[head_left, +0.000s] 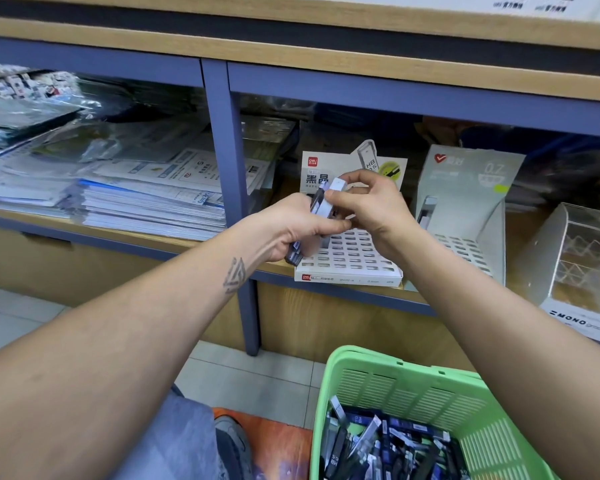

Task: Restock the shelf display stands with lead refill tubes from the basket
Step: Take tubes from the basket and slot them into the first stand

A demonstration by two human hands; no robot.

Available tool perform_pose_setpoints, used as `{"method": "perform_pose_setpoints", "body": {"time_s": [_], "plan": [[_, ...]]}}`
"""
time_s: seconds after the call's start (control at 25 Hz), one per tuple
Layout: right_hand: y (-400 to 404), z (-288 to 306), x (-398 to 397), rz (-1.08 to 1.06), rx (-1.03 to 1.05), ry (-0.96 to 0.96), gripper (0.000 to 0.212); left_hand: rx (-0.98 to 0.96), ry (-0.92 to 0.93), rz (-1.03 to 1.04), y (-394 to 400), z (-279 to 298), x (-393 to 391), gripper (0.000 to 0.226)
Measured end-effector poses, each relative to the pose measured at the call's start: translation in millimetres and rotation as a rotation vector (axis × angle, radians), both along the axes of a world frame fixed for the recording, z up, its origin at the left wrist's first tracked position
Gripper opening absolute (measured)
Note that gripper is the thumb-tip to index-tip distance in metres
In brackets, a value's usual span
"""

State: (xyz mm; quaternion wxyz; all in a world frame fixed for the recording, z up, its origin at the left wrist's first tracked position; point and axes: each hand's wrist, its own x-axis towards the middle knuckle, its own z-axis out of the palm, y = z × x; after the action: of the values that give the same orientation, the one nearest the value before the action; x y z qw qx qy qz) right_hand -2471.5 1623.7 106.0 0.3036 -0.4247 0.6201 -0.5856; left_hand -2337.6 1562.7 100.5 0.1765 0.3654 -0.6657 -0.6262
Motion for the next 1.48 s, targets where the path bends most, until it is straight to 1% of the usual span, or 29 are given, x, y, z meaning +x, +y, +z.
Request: {"method": "perform_pose_setpoints", "body": {"time_s": [0.08, 0.2, 0.28, 0.4, 0.48, 0.56, 0.68, 0.8, 0.88, 1.0, 1.12, 1.24, 1.32, 1.4, 1.44, 1.48], "plan": [[2, -1, -6, -0.008, -0.022, -0.086, 0.022, 0.071, 0.044, 0.045, 2, 4, -1, 0.017], [5, -5, -20, -0.019, -0.028, -0.189, 0.016, 0.174, 0.074, 0.090, -7, 5, 3, 0.026], [8, -8, -27, -0.020, -0.034, -0.197, 0.013, 0.175, 0.063, 0.096, -13, 3, 5, 0.020], [11, -11, -34, -0.005, -0.045, -0.167, 0.010, 0.171, 0.036, 0.143, -15, 1, 4, 0.001], [10, -13, -35, 0.007, -0.044, -0.122, 0.008, 0.156, 0.008, 0.214, -20, -1, 2, 0.006], [9, -16, -35, 0.002, -0.038, -0.018, 0.006, 0.094, -0.052, 0.267, -24, -3, 0, 0.007], [6, -21, -30, -0.009, -0.031, 0.220, 0.006, -0.013, -0.167, 0.325, -28, -10, 0, 0.016], [3, -27, -24, 0.018, -0.034, 0.440, 0.006, -0.086, -0.259, 0.327, -28, -15, -1, 0.024], [2, -30, -20, 0.030, -0.041, 0.559, 0.006, -0.102, -0.300, 0.313, -27, -18, -1, 0.025], [3, -35, -18, 0.041, -0.036, 0.683, 0.008, -0.094, -0.353, 0.279, -25, -20, -1, 0.023], [1, -38, -18, 0.062, -0.016, 0.680, 0.012, -0.072, -0.342, 0.252, -26, -21, -2, 0.020], [-3, -44, -20, 0.067, 0.009, 0.740, 0.016, -0.049, -0.339, 0.248, -31, -24, -3, 0.018], [-4, -49, -20, 0.040, 0.000, 0.843, 0.014, -0.016, -0.327, 0.240, -32, -22, -1, 0.017], [-4, -51, -19, -0.008, -0.030, 0.969, 0.013, 0.030, -0.308, 0.222, -32, -18, 2, 0.005], [-3, -50, -18, -0.025, -0.040, 1.008, 0.015, 0.071, -0.292, 0.209, -31, -15, 3, 0.006], [-3, -48, -17, -0.033, -0.043, 1.033, 0.017, 0.122, -0.273, 0.196, -31, -12, 5, 0.015]]}}
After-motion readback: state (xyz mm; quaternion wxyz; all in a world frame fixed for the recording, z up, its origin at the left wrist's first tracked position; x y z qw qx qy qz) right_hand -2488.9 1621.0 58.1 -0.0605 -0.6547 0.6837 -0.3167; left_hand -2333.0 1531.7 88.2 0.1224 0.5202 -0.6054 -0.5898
